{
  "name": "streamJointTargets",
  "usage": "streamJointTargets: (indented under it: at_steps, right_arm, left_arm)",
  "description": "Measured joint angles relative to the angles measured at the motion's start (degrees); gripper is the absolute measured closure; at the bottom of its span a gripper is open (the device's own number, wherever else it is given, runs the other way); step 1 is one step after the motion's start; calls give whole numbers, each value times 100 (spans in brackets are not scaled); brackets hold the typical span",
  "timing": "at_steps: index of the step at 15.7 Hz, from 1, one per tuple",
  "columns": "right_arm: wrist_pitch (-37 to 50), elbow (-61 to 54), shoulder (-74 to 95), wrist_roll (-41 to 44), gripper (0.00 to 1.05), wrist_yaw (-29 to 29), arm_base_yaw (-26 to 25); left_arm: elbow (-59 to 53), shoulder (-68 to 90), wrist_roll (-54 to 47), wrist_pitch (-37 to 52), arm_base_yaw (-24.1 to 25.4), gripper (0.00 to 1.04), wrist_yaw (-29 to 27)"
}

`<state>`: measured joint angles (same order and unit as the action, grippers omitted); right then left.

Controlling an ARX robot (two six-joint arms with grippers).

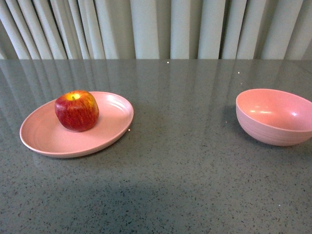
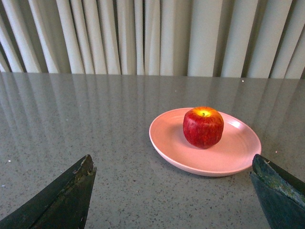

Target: Move apple from plate to bowl

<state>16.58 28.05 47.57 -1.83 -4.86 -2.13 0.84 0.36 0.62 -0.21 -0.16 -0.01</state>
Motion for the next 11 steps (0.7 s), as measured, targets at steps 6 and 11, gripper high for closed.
streamJointTargets:
  at_steps: [6,11]
  right_arm:
    - [-2074,3617,4347,98,7,7,136]
    - [-2393,3762,5639,162,7,302,149]
  left_arm:
    - [0,0,0,2,0,7,0]
    - [0,0,0,0,0,7,0]
